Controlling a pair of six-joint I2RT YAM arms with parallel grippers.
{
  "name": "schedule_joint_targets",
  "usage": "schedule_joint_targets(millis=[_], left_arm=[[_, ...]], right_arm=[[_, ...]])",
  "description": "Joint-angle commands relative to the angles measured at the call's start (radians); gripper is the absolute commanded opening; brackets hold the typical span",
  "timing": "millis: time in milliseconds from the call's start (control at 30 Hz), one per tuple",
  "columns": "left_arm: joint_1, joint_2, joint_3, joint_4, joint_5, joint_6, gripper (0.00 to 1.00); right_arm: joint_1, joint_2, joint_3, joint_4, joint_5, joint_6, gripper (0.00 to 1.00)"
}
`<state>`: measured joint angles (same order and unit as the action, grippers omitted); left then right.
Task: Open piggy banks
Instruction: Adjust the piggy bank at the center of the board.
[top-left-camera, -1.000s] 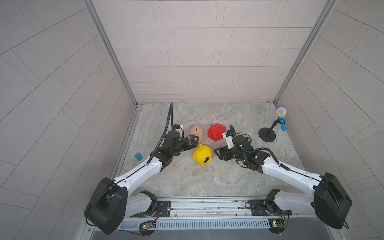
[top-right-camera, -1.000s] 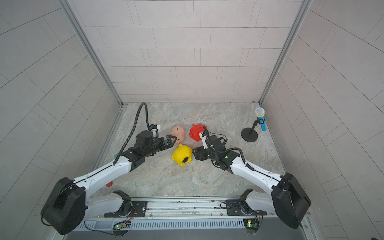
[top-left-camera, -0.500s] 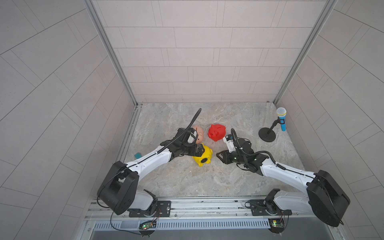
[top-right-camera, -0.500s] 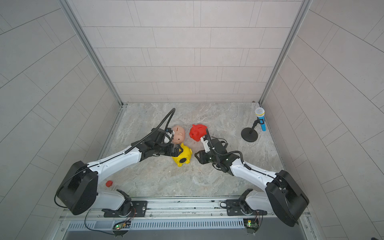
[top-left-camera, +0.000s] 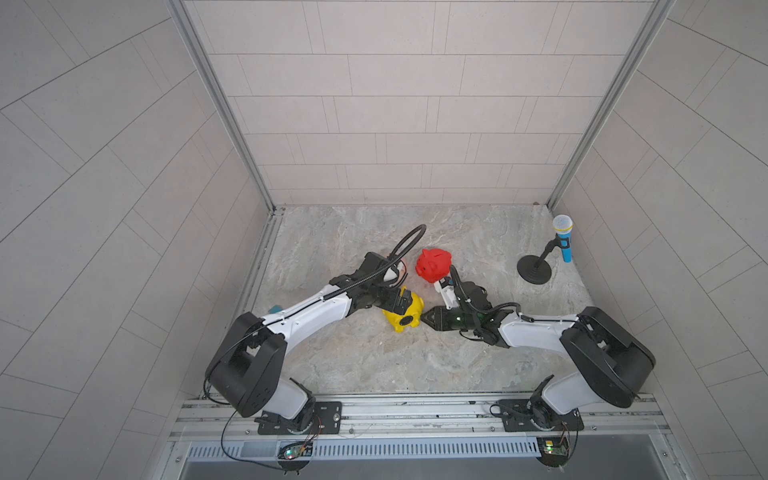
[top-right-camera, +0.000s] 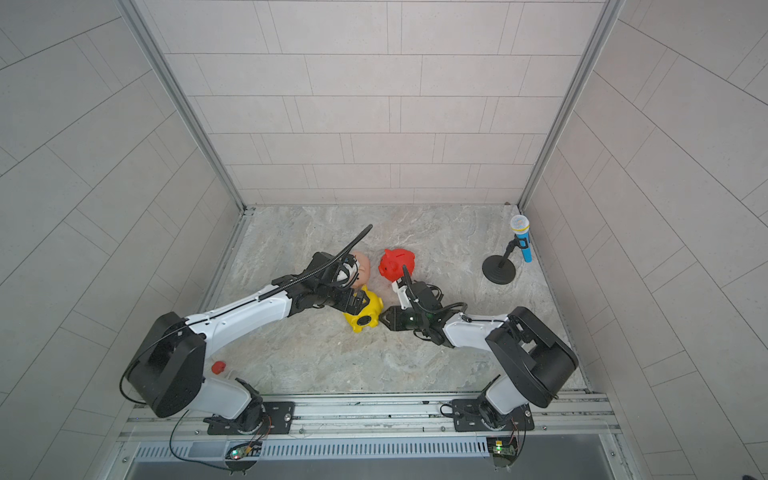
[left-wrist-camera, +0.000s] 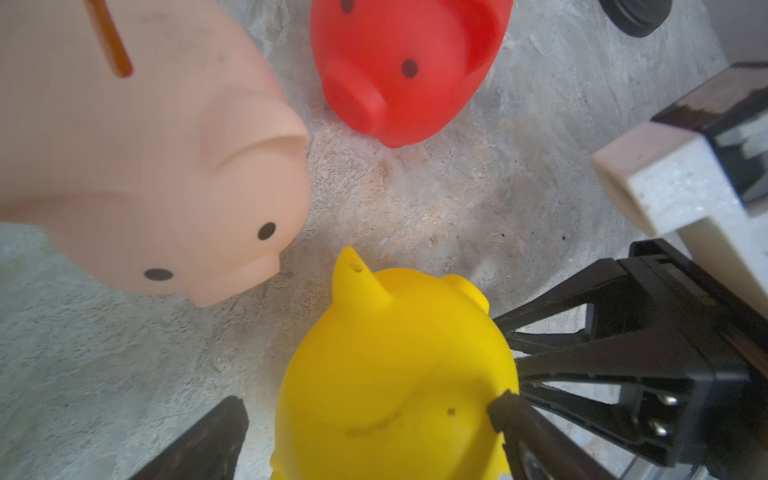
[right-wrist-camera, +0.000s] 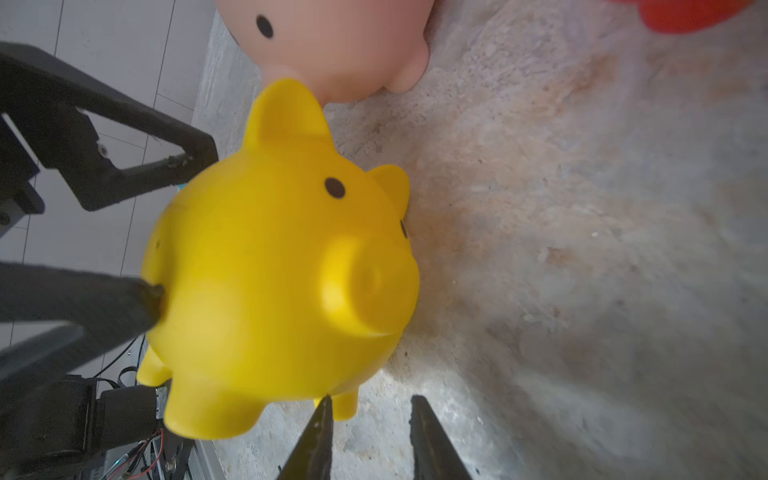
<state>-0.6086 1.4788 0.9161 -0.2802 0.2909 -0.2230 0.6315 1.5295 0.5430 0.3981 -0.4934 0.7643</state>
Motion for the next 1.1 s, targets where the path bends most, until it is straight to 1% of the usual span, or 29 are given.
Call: schedule_joint_targets(millis=[0,233,267,467,667,900,1067], left_arm=[[0.001,0.001,0.032,-0.033,-0.018,0.03,1.0],[0.0,-0.017,0.035,-0.062,-0.006,0.023,1.0],[0.0,-0.02,0.036,-0.071,-0.005,0.021,1.0],[-0.008,-0.038,0.037,-0.09,-0.008,0.012,1.0],[-0.011,0.006,0.053,-0.096,0.01,-0.004,1.0],[-0.021,0.036,0.06,-0.12,-0.007,-0.004,1.0],[-0.021,0.09,0.086,-0.144,-0.018,-0.009,1.0]], right_arm=[[-0.01,0.034,0.038,0.1,-0.01,0.045,0.31],[-0.038,0.082,0.07,0.111,-0.017,0.042,0.31],[-0.04,0.089,0.103,0.111,-0.022,0.042,0.31],[-0.043,0.119,0.115,0.138,-0.043,0.056,0.3],[-0.043,0.139,0.106,0.174,-0.059,0.078,0.29],[-0.044,0.145,0.11,0.175,-0.059,0.076,0.29],[-0.043,0.137,0.108,0.168,-0.061,0.072,0.29]])
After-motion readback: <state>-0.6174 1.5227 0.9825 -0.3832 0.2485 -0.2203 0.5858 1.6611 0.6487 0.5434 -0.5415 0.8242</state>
